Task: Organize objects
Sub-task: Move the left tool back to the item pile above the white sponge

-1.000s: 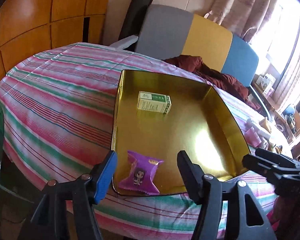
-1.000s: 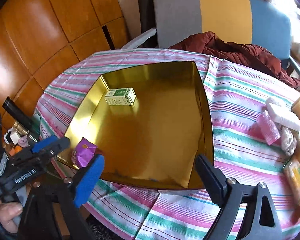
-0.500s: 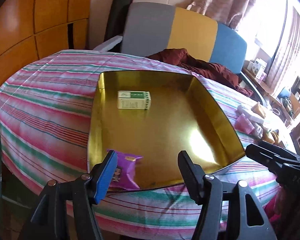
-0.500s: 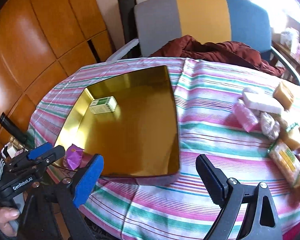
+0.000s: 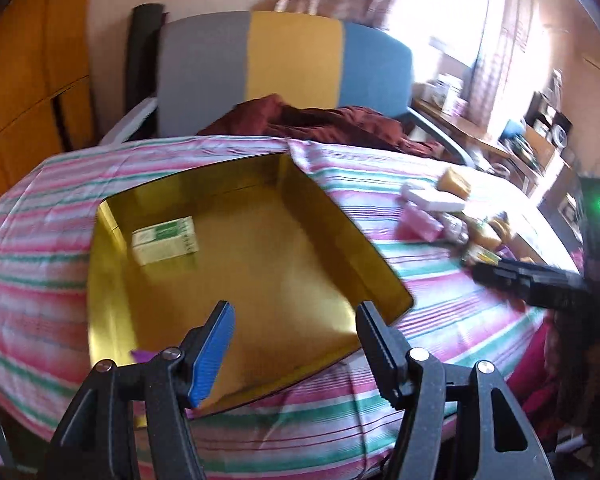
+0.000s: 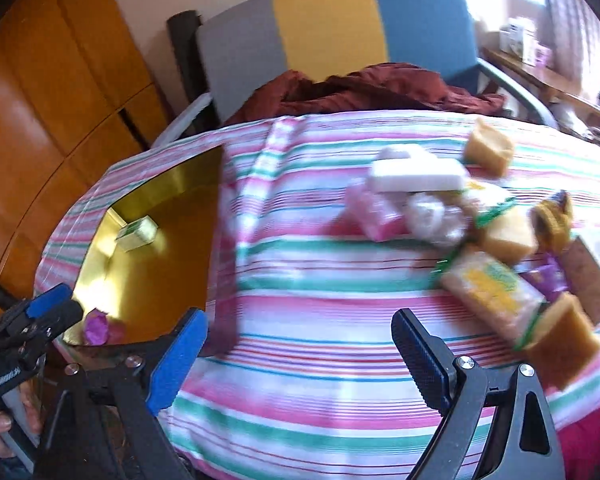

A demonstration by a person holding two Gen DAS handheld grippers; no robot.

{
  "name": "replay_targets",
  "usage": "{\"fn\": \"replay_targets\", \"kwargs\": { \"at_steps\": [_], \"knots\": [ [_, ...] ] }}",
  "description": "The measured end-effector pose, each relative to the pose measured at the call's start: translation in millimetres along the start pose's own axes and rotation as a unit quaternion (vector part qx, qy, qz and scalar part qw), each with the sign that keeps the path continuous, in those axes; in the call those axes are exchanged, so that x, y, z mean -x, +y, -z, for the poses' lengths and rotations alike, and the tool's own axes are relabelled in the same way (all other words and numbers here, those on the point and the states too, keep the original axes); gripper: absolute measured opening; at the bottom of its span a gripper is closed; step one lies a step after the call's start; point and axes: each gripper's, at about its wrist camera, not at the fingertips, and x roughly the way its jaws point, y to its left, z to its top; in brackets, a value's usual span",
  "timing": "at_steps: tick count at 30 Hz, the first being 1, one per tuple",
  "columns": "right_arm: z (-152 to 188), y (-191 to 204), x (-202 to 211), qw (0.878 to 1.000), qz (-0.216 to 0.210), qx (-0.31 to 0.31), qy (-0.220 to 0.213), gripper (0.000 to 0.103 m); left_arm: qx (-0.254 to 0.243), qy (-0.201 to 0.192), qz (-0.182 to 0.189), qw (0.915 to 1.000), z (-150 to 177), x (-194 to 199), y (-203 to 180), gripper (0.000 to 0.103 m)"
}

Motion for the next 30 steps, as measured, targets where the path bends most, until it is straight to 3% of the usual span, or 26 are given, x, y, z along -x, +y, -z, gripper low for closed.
{"fn": "replay_targets", "kwargs": {
  "at_steps": [6,16,23,30],
  "knots": [
    [-24,-53,21,0.998,0.042,-0.038,-0.024,0.094,-0.063,-0.003,0.020,0.9978,-19,-6,-36,0.064],
    [-48,-149,47,0.984,0.120,-0.107,-0.078,0.094,-0.139,0.011,0.050,0.9890,-50,-34,-91,0.067],
    [-37,-200,53,0.968,0.066,-0.214,-0.110,0.097,-0.182,0.037,0.080,0.9794,-78,-67,-127,0.072],
    [-39,-194,54,0.970,0.048,-0.207,-0.117,0.098,-0.239,0.069,0.089,0.9644,-103,-114,-162,0.072]
  ]
}}
